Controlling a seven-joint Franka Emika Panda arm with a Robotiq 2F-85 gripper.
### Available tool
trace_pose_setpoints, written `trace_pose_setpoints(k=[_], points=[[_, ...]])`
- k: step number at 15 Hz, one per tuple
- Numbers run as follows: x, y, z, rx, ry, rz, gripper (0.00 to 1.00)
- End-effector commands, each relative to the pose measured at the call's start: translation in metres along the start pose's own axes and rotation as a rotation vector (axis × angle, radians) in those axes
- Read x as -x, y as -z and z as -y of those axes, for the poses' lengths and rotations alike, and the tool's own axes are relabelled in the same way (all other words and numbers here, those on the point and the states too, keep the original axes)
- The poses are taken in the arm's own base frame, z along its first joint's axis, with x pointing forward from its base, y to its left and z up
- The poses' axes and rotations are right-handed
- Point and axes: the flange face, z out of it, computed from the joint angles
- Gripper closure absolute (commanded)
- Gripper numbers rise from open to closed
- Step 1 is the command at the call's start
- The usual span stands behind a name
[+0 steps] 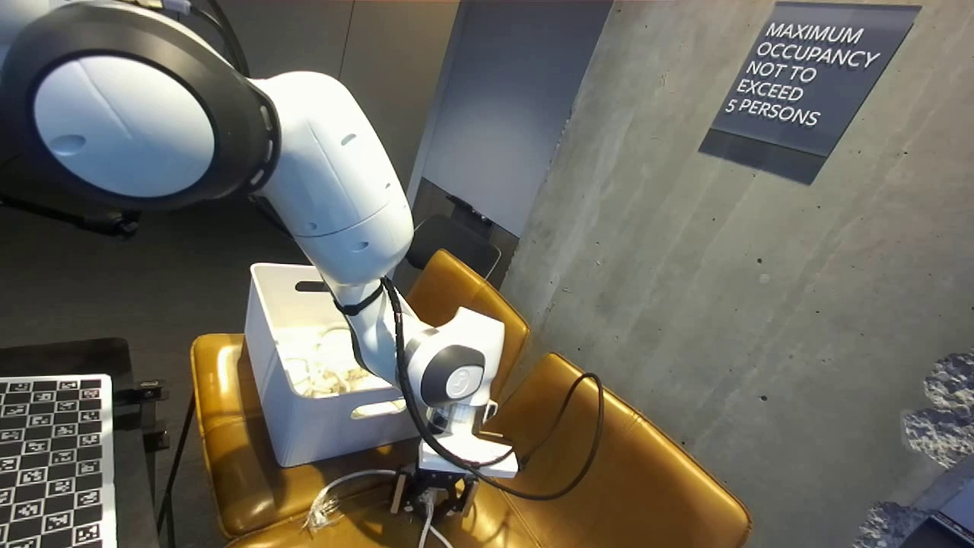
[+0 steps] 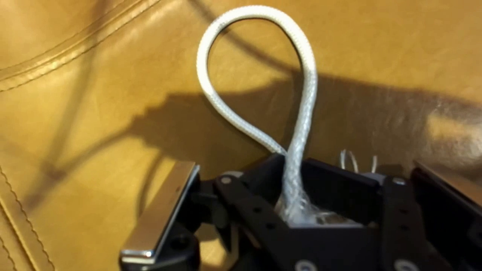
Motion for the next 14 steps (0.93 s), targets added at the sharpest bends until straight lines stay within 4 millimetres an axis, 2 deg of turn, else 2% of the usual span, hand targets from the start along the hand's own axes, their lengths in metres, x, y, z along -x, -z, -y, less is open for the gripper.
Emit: trace_pose_setpoints(k=[1,5,9,12,14], points=[[-0.007,-0.016,0.017,-0.03,0.002,0.005,1.0],[0.005,0.004,0.048,-0.02,-0.009,0.019,1.0],[0.012,0.04,0.082,-0.038,-0.006,0.036,1.0],[0.02,0.086,0.108,0.008,-0.013,0.035,1.0],[0.023,0.124,0.113,0.058,-0.021,0.016,1.0]])
